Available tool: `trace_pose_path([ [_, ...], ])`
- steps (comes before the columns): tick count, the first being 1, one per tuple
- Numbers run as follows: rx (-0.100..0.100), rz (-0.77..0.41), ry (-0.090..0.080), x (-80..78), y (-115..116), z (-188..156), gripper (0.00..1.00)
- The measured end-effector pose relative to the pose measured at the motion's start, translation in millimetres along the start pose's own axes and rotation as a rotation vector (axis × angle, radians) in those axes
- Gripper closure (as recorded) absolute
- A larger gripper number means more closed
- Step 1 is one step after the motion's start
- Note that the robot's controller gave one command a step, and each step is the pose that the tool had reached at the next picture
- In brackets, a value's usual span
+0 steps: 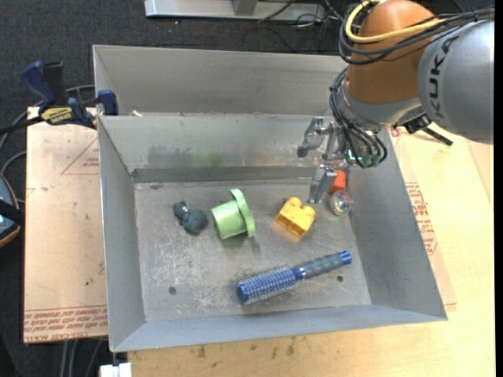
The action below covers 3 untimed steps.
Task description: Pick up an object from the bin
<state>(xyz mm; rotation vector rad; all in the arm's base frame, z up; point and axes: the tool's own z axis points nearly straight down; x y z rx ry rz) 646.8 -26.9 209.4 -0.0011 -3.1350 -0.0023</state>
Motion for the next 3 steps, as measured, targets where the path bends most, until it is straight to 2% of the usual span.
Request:
trace_pose_path([
  [1,0.000,-0.057,-0.015,36.7,-20.1,135.6,0.00],
  [2,0.001,-0.058,-0.022,34.5,-19.9,132.0,1.00],
  [3,0.004,-0.153,-0.019,43.6,-33.2,-47.6,1.00],
])
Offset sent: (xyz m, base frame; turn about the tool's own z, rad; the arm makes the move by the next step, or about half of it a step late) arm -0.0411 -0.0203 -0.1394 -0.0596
